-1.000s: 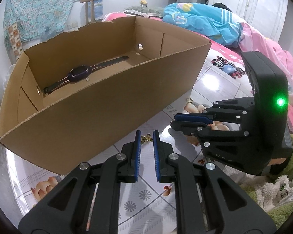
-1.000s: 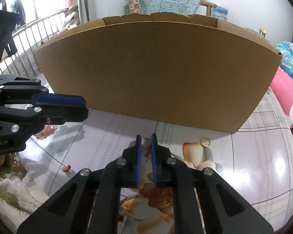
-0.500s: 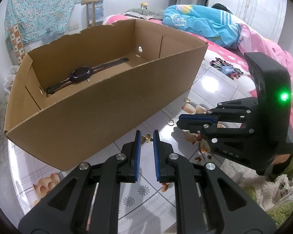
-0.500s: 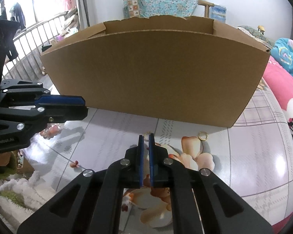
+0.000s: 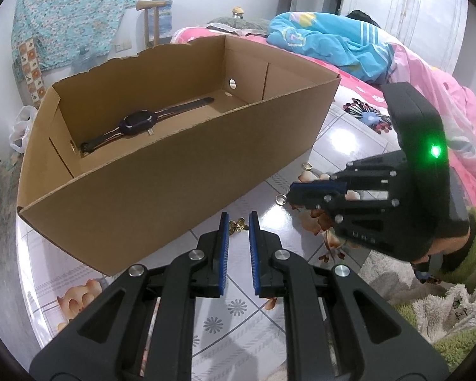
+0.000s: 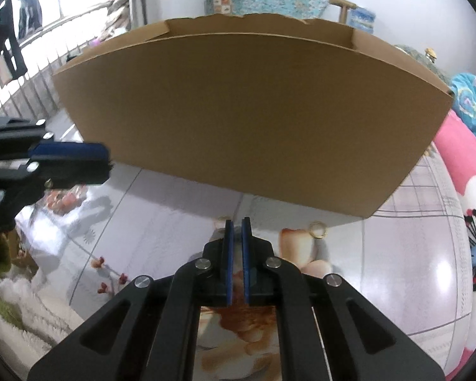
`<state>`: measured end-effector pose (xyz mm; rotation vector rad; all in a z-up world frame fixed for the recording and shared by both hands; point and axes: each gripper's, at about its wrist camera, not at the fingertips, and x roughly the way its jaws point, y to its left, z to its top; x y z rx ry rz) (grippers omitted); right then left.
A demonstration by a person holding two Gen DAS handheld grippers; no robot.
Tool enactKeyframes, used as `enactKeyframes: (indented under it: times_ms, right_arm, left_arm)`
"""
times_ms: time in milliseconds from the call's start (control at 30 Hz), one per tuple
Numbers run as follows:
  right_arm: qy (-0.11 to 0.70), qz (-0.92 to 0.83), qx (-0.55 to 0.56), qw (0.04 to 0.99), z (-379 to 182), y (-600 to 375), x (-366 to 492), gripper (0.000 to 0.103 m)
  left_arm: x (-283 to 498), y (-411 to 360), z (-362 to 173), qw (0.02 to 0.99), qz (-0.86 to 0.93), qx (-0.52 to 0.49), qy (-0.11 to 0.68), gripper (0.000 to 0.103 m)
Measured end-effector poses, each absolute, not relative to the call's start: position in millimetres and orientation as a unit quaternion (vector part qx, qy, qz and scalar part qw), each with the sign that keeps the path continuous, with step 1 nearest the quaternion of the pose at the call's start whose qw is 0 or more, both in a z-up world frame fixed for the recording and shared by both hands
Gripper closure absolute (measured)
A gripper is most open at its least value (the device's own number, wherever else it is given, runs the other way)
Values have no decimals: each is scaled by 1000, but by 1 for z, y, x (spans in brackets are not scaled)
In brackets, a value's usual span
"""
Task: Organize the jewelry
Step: 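Close the right gripper on a small gold ring while the left gripper holds the charm, then carry both held pieces over the box, lower them in and open both grippers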
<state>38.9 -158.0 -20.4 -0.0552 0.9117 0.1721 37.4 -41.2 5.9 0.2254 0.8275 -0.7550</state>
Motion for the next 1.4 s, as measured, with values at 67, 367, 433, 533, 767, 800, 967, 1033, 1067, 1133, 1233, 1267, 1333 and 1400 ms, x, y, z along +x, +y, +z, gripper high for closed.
enactKeyframes:
  times_ms: [67,367,433,533,767,800,967,1033,1067,1133,1233,1267,1333,1400]
  right_arm:
    - [440,89,-30,893,-21,-153,38,98]
    - [443,104,-31,890,-18,-150,45,98]
    - [441,96,-33,892,-16,-156,45,98]
    - [442,83,-30,893,-16,-162,47,98]
    - [448,100,-36,887,-19,-147,45,98]
    - [449,105,-35,887,-19,-144,43,98]
    - [450,126,-26,884,-16,-142,38,96]
    - [450,132,-29,883,-15,-143,39,92]
    - [449,134,-32,883,-14,-144,39,85]
    - [446,144,-39,882,-13,-147,40,77]
    - [444,163,-64,879,-10,-148,47,76]
    - [447,172,-71,875,-10,-149,49,77]
    - [450,183,-80,871,-13,-149,51,77]
    - [457,200,-86,862,-16,-148,60,77]
  left_arm:
    - [38,-41,6,841,-357,105,392,92]
    - [39,-39,4,841,-356,102,394,92]
    - [39,-38,4,841,-356,100,394,92]
    - [40,-38,3,842,-355,97,395,92]
    - [40,-37,3,841,-355,96,396,92]
    - [40,-37,3,841,-355,95,396,92]
    - [41,-38,2,842,-354,95,396,92]
    - [41,-38,2,842,-354,94,397,92]
    - [41,-38,2,842,-354,94,397,92]
    - [41,-38,2,842,-354,95,397,92]
    - [41,-38,2,842,-354,94,397,92]
    - [41,-38,2,842,-354,95,397,92]
    - [41,-38,1,841,-354,95,397,92]
    - [41,-38,0,841,-355,95,397,92]
